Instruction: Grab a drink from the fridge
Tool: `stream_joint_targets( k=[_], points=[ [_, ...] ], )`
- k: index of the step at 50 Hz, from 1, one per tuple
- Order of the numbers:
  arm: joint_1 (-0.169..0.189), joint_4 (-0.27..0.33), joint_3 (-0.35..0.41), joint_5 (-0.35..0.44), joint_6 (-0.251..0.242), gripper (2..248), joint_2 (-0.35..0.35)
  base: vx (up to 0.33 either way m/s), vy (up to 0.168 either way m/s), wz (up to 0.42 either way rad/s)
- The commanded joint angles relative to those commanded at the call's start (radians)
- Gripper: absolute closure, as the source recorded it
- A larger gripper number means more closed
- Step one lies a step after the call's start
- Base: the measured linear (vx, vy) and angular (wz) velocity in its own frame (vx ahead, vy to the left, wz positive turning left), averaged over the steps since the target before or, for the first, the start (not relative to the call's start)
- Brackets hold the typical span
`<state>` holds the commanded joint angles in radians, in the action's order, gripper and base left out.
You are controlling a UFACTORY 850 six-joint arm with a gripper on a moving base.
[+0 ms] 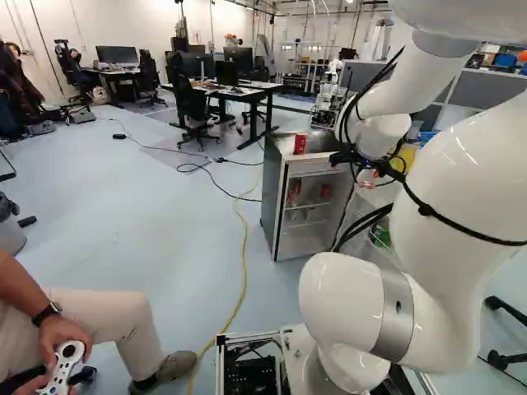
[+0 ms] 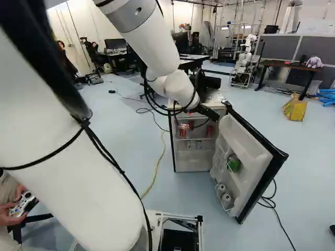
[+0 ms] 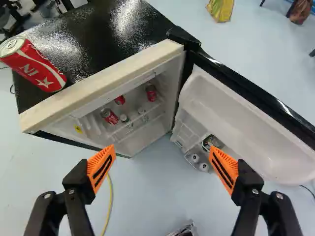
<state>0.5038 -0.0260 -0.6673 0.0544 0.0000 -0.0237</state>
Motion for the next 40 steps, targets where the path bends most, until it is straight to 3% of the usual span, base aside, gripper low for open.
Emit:
stream_joint_targets(
  k=[40],
  points=[
    [0.097, 0.001, -0.154, -0.114, 0.0, 3, 0.05, 0.0, 0.0, 0.0]
  ],
)
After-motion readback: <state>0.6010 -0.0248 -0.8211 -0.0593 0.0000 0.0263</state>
